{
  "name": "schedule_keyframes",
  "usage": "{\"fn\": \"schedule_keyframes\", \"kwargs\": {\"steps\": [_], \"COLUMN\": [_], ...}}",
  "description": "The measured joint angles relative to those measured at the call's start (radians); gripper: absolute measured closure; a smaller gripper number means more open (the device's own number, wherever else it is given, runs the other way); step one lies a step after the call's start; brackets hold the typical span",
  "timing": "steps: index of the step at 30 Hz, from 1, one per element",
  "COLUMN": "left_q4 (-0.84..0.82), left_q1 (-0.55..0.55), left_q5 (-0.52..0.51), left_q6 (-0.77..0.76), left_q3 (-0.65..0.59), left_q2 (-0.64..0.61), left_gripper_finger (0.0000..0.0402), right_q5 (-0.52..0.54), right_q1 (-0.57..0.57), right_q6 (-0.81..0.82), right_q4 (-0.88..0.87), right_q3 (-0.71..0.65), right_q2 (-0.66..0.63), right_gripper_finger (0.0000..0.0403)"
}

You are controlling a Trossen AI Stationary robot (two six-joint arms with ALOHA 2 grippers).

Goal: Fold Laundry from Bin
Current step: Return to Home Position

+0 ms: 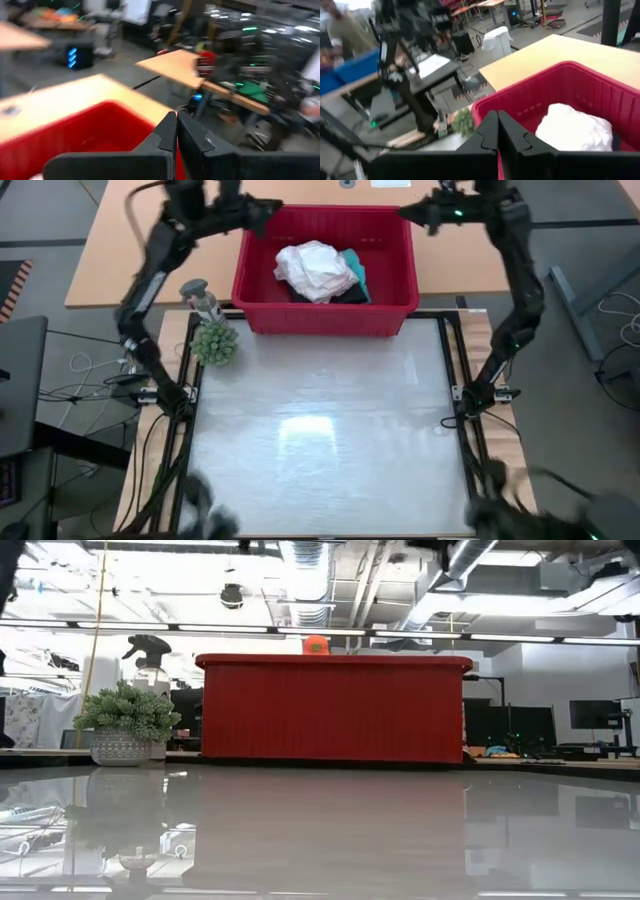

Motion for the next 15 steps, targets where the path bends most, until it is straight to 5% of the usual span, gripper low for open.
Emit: {"fn": "schedule_keyframes", "kwargs": {"steps": [7, 15], "left_q4": [-0.158, -0.259], "left_q1": [-0.17, -0.39], "left_q5": [0.077, 0.042], "left_q6": [0.147, 0.186], "left_q3": [0.0, -0.001], "left_q2": [-0.226, -0.404], "left_gripper_finger": [0.0401, 0.0401], "right_q5": [-0.003, 0.024], "right_q1": [0.017, 0.145], "right_q6": [-0.254, -0.302], "right_q4": [-0.285, -0.468], "right_q3": [0.0, -0.021], "right_q2": [-0.185, -0.364], "right_gripper_finger": [0.038, 0.0359]}}
